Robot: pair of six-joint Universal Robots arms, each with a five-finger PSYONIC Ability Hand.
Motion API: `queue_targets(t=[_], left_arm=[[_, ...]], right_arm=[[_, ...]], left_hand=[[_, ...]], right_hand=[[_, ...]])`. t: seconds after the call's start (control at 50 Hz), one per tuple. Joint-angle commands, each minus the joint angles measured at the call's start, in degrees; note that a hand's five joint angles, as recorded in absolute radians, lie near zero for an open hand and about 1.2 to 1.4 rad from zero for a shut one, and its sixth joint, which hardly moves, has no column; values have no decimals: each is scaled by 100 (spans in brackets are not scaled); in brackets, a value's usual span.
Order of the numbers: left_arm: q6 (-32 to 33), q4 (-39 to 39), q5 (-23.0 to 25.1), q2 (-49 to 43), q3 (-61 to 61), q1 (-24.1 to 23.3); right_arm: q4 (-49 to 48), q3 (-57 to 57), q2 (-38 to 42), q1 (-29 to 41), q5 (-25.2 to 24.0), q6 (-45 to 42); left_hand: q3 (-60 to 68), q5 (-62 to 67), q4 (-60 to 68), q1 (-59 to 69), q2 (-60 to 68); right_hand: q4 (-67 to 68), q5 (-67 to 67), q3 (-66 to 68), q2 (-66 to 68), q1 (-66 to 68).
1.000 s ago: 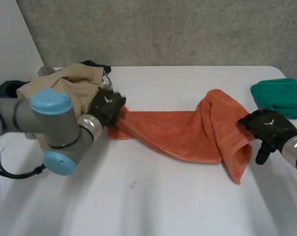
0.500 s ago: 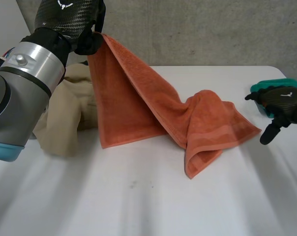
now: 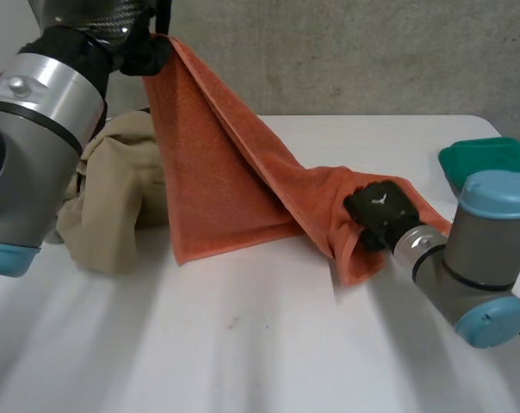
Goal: Fold the laundry.
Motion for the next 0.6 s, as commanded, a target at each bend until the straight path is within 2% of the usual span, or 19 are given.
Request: queue_targets(t=[0.02,0.06,0.12,0.18,0.22,0.3,0.36,0.48,0.6], left_arm=[[40,-106,-115,409,-203,89],[58,-202,-115,559,-274,141],[67,-439,-115,849,-318,247],[75,-782,-97,1086,-335,405],[75,-1141,-62,1165,-344,571],[84,-1730,-53,1052,-598,686],[84,-1890,-45,833,-827,695],[84,-1838,-89,-476,-933,704],[75,-1461,-88,-1390,-486,529]], right_arm=[[713,-45,-1565,-939,39,93],[1360,-281,-1969,-1465,-5,58],[2257,-817,-2164,-1923,-215,23],[2857,-1170,-2209,-2100,-470,-117],[3358,-1416,-2209,-2241,-734,-468],[3974,-1426,-2086,-2444,-910,-1145],[4124,-1242,-1693,-2496,-858,-1531],[4037,-1302,-935,-2426,-586,-1691],[2896,-1592,-74,-2189,-252,-1279]], left_hand=[[1165,1408,1138,1366,1140],[1165,1408,1138,1366,1140],[1165,1408,1138,1366,1140],[1165,1408,1138,1366,1140],[1165,1408,1138,1366,1140],[1165,1408,1138,1366,1140],[1165,1408,1138,1366,1140],[1165,1408,1138,1366,1140],[1165,1408,1138,1366,1140]], right_hand=[[1178,1372,1236,1311,1743],[1178,1372,1236,1311,1743],[1178,1372,1236,1311,1743],[1178,1372,1236,1311,1743],[1178,1372,1236,1311,1743],[1178,1372,1236,1311,1743],[1178,1372,1236,1311,1743],[1178,1372,1236,1311,1743],[1178,1372,1236,1311,1743]])
